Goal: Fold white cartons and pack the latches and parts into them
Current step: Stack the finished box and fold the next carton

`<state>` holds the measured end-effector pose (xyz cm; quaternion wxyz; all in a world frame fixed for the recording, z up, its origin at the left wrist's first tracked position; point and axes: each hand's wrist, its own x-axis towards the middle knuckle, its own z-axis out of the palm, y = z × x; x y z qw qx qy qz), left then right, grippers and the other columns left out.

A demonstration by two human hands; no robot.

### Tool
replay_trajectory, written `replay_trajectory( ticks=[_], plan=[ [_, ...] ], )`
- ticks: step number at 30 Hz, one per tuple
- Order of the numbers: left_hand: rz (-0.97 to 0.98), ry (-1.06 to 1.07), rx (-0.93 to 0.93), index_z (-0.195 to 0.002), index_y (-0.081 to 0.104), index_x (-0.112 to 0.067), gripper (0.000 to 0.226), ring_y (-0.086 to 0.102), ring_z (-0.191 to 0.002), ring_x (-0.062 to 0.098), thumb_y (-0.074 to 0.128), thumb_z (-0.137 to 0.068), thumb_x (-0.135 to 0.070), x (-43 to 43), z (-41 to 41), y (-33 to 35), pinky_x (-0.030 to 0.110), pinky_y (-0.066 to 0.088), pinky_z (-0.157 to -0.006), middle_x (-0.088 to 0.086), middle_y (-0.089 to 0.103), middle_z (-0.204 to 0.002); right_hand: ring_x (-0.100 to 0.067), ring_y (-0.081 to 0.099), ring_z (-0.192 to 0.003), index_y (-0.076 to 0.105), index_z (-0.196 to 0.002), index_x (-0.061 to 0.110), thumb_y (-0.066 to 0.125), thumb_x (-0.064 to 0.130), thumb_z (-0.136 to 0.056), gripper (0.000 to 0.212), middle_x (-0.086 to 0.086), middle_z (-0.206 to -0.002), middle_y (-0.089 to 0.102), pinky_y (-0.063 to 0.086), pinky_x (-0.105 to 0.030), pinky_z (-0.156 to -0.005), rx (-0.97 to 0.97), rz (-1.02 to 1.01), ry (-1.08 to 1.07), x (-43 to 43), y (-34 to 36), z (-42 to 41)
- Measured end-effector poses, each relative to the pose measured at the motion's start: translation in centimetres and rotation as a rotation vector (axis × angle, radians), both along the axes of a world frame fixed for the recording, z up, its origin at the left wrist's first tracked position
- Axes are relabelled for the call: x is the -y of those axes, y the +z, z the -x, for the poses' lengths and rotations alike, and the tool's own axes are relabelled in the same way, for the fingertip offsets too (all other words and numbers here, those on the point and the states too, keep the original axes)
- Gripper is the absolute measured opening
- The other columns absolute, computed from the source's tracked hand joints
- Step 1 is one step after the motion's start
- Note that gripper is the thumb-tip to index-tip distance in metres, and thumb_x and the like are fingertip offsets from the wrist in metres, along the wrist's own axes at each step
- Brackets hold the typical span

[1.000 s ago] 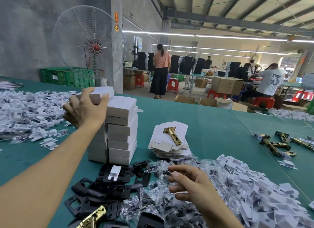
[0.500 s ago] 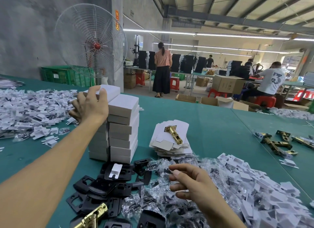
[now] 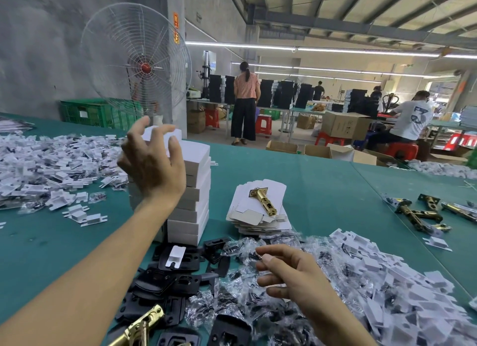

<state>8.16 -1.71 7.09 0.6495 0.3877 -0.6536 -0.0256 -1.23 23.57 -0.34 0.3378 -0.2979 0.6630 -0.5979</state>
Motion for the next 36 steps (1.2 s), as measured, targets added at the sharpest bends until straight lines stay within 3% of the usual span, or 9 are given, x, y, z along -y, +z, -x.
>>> replay_trajectory(
  ticks=[5, 8, 15, 19, 22, 27, 32, 34, 36],
  plan=[
    [0.139, -0.157, -0.032, -0.092, 0.070, -0.016, 0.014, 0.050, -0.099, 0.023, 0.056, -0.091, -0.017, -4.1, 1.5, -1.8, 0.032, 0.025, -0.080, 0.007, 0.066, -0.103, -0.015, 0.069, -0.072, 0.075, -0.100, 0.022, 0.062, 0.016, -0.096, 0.015, -0.004, -0.089, 0.076, 0.052, -0.024, -0.063, -0.021, 0.019, -0.004, -0.3, 0.4, 0.0],
    [0.113, -0.399, 0.078, -0.091, 0.072, -0.016, 0.015, 0.056, -0.082, 0.017, 0.057, -0.090, -0.013, -7.0, 2.4, -3.8, 0.033, 0.041, -0.075, 0.000, 0.072, -0.088, -0.013, 0.069, -0.072, 0.075, -0.100, 0.025, 0.062, 0.018, -0.096, 0.016, -0.001, -0.090, 0.076, 0.051, -0.023, -0.061, -0.066, 0.015, -0.007, -0.8, 1.1, -0.1],
    [-0.424, -0.579, 0.741, -0.124, 0.058, -0.026, 0.028, 0.051, -0.118, 0.018, 0.055, -0.096, -0.027, -7.0, 5.5, -7.4, 0.037, 0.048, -0.092, -0.002, 0.053, -0.131, -0.011, 0.066, -0.068, 0.069, -0.092, 0.028, 0.053, 0.017, -0.096, 0.020, 0.000, -0.088, 0.071, 0.044, -0.017, -0.050, -0.584, -0.339, 0.036, 3.6, 3.7, 4.4],
    [-0.338, -0.577, 0.966, -0.140, 0.048, -0.023, 0.045, 0.040, -0.132, 0.022, 0.056, -0.096, -0.029, -6.0, 7.5, -8.2, 0.041, 0.042, -0.104, -0.002, 0.045, -0.145, -0.021, 0.060, -0.102, 0.065, -0.124, 0.022, 0.043, 0.008, -0.094, 0.039, -0.005, -0.125, 0.066, 0.044, -0.025, -0.078, -0.884, -0.467, -0.030, 9.9, 3.0, 8.9],
    [-0.274, -0.521, 1.058, -0.136, 0.050, -0.021, 0.042, 0.043, -0.133, 0.024, 0.053, -0.096, -0.034, -5.1, 8.9, -8.6, 0.040, 0.040, -0.105, 0.001, 0.050, -0.142, -0.032, 0.048, -0.127, 0.053, -0.138, 0.037, 0.042, 0.020, -0.097, 0.046, -0.008, -0.141, 0.051, 0.042, -0.040, -0.102, -1.044, -0.635, 0.052, 13.0, 1.1, 11.2],
    [-0.255, -0.536, 1.054, -0.121, 0.056, -0.019, 0.032, 0.050, -0.119, 0.025, 0.052, -0.098, -0.040, -4.3, 9.4, -10.0, 0.041, 0.046, -0.085, 0.001, 0.056, -0.124, -0.034, 0.057, -0.115, 0.061, -0.126, 0.038, 0.051, 0.025, -0.090, 0.040, -0.006, -0.123, 0.066, 0.046, -0.039, -0.089, -1.262, -0.654, -0.068, 13.7, -1.0, 12.5],
    [-0.089, -0.470, 1.085, -0.108, 0.062, -0.015, 0.031, 0.060, -0.102, 0.031, 0.040, -0.107, -0.036, -3.9, 9.6, -9.7, 0.038, 0.041, -0.068, 0.009, 0.065, -0.107, -0.036, 0.061, -0.108, 0.074, -0.113, 0.026, 0.050, 0.006, -0.093, 0.038, -0.012, -0.116, 0.071, 0.050, -0.040, -0.091, -0.992, -0.415, -0.283, 12.9, -0.9, 12.8],
    [-0.055, -0.408, 1.165, -0.109, 0.055, -0.013, 0.011, 0.064, -0.096, 0.036, 0.051, -0.100, -0.011, -4.3, 9.6, -9.1, 0.037, 0.037, -0.061, 0.011, 0.066, -0.104, -0.035, 0.062, -0.105, 0.074, -0.113, 0.021, 0.046, 0.006, -0.097, 0.036, -0.013, -0.117, 0.071, 0.049, -0.037, -0.091, -0.866, -0.298, -0.403, 12.2, -0.7, 13.0],
    [-0.061, -0.386, 1.190, -0.112, 0.048, -0.010, 0.037, 0.065, -0.091, 0.038, 0.057, -0.083, 0.012, -4.8, 9.6, -8.7, 0.038, 0.037, -0.060, 0.012, 0.065, -0.102, -0.031, 0.062, -0.094, 0.072, -0.113, 0.021, 0.044, 0.008, -0.100, 0.034, -0.014, -0.115, 0.070, 0.048, -0.033, -0.081, -0.723, -0.202, -0.537, 11.5, -0.4, 13.3]
  ],
)
